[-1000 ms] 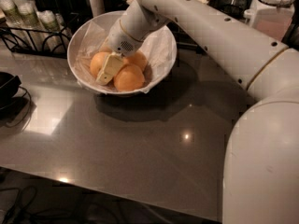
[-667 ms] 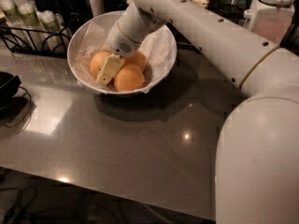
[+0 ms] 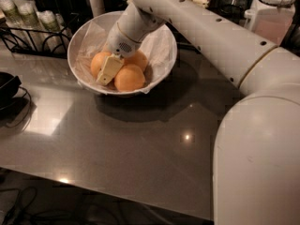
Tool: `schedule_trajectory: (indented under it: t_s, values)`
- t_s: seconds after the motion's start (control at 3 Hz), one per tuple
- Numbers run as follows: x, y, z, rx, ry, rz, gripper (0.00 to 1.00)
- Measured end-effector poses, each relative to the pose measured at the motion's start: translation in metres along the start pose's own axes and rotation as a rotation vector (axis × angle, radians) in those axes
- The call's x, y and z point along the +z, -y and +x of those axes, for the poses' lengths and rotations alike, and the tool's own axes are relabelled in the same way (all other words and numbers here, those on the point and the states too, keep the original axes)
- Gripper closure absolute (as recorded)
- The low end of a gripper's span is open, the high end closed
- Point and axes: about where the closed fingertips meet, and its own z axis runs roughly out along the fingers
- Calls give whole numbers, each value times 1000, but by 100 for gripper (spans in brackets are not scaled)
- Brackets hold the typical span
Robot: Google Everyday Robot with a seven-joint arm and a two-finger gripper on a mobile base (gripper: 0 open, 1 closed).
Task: Pick orange from white bowl
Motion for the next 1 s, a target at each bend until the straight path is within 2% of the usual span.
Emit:
schedule_trajectory:
  t_s: [0.67,1.0]
  values:
    - [0,0,0,0,0,0,92]
    - [0,0,0,0,1,0,100]
